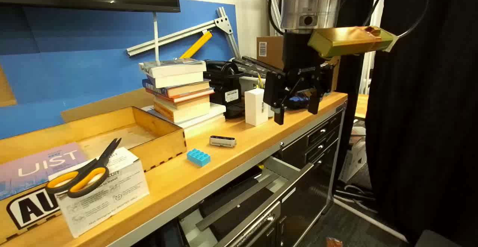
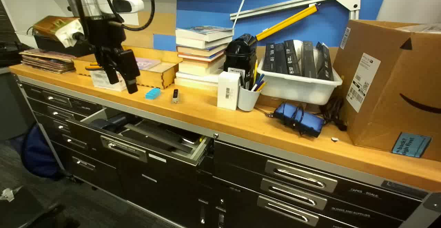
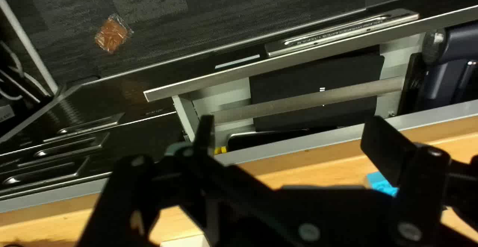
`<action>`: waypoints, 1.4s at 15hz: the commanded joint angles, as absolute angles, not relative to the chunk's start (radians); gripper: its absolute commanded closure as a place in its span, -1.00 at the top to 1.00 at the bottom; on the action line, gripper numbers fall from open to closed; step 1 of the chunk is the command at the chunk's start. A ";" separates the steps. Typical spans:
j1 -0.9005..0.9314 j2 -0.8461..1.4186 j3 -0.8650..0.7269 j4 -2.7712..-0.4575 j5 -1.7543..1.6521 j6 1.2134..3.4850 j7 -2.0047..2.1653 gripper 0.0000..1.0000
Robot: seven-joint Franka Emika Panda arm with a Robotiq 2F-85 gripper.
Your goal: Put the blue object in the drawer and close the drawer
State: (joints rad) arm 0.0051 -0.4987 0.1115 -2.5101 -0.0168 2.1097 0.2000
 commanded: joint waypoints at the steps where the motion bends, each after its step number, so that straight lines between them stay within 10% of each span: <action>1: 0.010 -0.498 0.106 -2.504 -0.020 2.108 0.202 1.00; 9: 0.010 -0.502 0.106 -2.492 -0.020 2.107 0.202 1.00; 21: 0.061 0.097 0.198 -2.075 -0.196 2.323 0.448 1.00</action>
State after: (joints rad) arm 0.0277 -0.0509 0.2162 -2.2223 -0.1440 2.3254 0.4415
